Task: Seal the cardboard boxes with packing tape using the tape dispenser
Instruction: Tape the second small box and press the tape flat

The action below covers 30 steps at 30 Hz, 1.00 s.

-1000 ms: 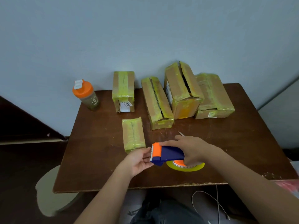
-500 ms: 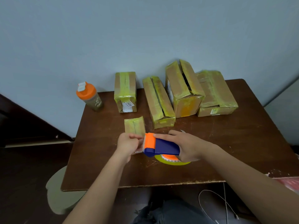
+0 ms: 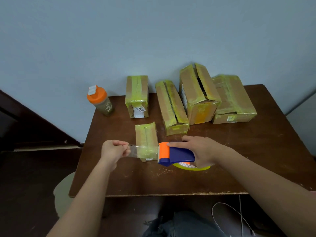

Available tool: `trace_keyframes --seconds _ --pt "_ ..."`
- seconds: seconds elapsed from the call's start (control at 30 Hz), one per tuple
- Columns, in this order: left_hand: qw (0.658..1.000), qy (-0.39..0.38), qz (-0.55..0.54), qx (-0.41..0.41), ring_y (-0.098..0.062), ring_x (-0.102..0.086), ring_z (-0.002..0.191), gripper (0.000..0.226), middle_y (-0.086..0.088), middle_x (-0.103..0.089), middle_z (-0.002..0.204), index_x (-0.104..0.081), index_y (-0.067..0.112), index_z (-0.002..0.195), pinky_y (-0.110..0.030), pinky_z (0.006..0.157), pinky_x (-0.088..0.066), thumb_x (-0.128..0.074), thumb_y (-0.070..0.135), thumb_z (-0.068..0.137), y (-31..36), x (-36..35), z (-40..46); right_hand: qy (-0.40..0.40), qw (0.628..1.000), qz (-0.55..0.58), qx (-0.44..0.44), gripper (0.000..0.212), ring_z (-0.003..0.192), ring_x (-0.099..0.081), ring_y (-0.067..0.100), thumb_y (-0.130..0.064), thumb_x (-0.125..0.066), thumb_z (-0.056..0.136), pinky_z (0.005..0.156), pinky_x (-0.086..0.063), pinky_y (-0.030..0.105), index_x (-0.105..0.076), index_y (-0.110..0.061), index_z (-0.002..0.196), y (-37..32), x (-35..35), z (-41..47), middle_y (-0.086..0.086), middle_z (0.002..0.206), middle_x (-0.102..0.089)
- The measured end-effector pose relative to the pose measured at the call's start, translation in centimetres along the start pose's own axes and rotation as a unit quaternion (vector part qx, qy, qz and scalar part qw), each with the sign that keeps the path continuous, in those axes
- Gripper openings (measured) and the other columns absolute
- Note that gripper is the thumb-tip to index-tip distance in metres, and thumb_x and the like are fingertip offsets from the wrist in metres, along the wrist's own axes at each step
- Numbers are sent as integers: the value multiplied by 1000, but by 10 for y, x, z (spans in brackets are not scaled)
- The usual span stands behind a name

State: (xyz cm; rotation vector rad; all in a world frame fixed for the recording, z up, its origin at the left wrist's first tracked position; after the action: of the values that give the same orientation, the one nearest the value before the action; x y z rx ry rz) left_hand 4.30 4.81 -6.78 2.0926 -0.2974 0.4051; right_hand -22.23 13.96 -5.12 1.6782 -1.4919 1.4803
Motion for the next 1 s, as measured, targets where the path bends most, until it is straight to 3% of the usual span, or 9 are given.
trace_keyframes --seconds 0.2,0.37,0.57,0.7,1.0 --pt "998 -23 -61 24 -22 -67 77 8 -18 -68 88 -66 -4 96 -31 74 -59 -60 -2 91 -24 -17 1 7 994 -108 -12 100 108 -49 20 -28 -71 83 77 -40 28 0 -51 150 3 8 3 -2 138 -39" --pt "996 1 -91 19 -18 -64 67 6 -16 -68 79 -68 -4 92 -27 67 -58 -63 0 90 -39 -25 4 4 991 -133 -23 102 105 -49 21 -30 -70 83 75 -39 30 4 -53 149 9 12 7 -2 135 -40" --pt "994 33 -97 26 -17 -65 68 8 -14 -68 82 -68 2 86 -29 71 -58 -62 1 91 -47 -24 5 -16 991 -128 -22 102 92 -39 16 -29 -70 83 74 -40 29 4 -53 149 12 11 10 -2 134 -40" --pt "994 45 -96 30 -18 -66 71 7 -14 -69 84 -67 4 87 -30 72 -58 -61 2 92 -50 -22 7 -22 991 -130 -15 102 99 -46 19 -28 -69 83 77 -45 32 5 -53 149 10 9 14 -2 133 -40" --pt "993 48 -96 41 -19 -66 73 7 -14 -69 86 -66 5 88 -30 72 -58 -60 2 92 -55 -22 10 -25 990 -136 -14 102 103 -48 20 -27 -70 83 73 -37 29 4 -52 149 11 8 21 -2 135 -39"
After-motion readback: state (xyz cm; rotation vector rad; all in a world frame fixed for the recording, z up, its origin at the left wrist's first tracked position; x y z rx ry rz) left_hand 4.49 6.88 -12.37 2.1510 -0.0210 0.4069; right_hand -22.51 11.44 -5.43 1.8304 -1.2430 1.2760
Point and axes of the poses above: each hand's wrist, its own z-axis towards the middle knuckle, its own x-axis out of the back of the hand, y = z × x, the point moved 9 cm from there along z, towards the middle knuckle
